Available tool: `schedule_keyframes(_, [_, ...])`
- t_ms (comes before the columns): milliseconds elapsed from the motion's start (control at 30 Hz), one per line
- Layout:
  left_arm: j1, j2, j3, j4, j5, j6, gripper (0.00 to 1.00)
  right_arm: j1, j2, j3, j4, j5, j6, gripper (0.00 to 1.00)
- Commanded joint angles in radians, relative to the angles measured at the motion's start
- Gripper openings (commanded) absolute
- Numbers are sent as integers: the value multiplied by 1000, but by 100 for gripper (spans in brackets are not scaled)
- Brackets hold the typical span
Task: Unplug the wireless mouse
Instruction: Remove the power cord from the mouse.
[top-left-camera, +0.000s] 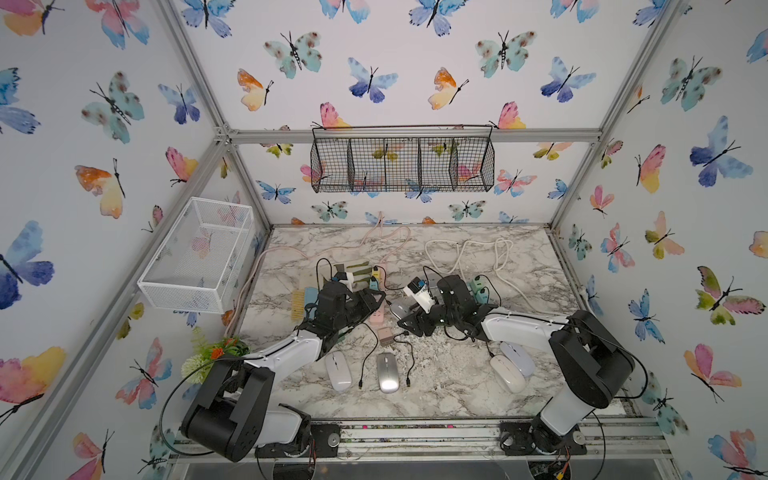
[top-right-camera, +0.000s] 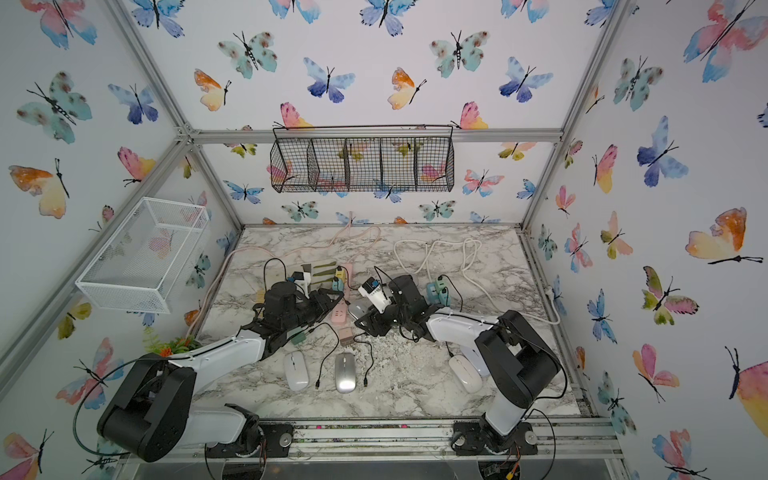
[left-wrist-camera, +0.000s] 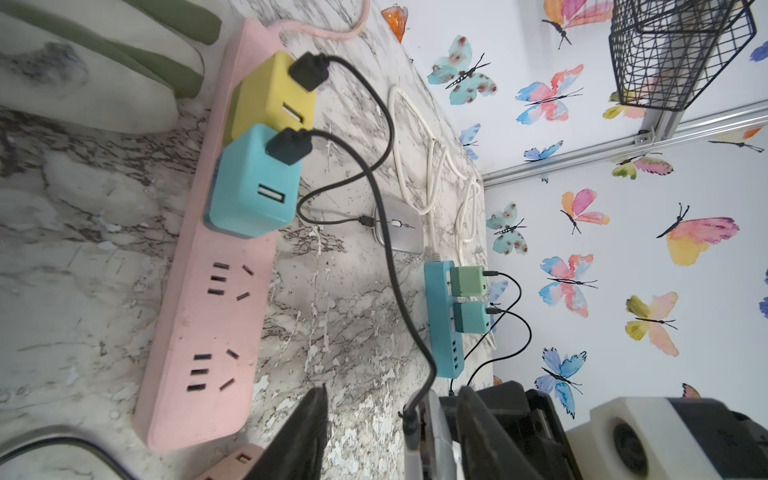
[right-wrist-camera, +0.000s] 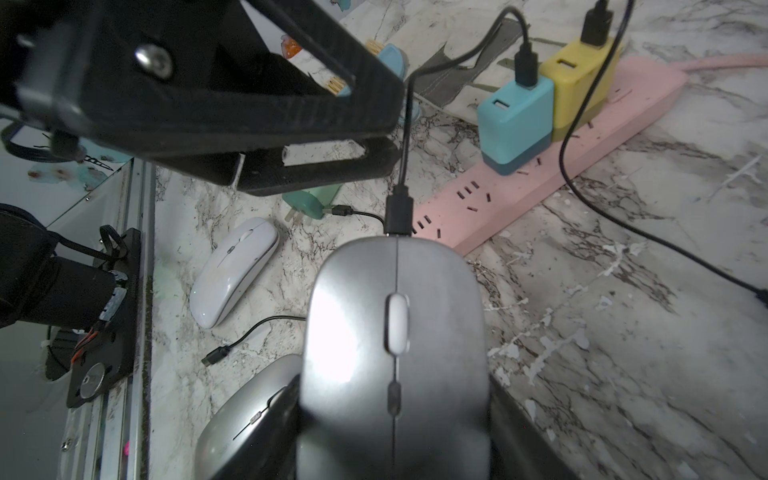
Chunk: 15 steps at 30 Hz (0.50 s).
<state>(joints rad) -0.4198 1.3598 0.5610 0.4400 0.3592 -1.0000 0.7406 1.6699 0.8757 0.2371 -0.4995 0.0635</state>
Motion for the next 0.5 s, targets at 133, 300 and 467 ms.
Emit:
schedule_keyframes(133, [-17,35,31,38,11,-14,40,8,4,-4,44,-33,19,17])
schedule_keyframes(300, [-30,47,37,42,16,-13,32,9,4,-3,42,-27,19,17])
schedule_keyframes(467, [-45,48,30,43,22,-13,29,10,7,-2,44,-19,24,16])
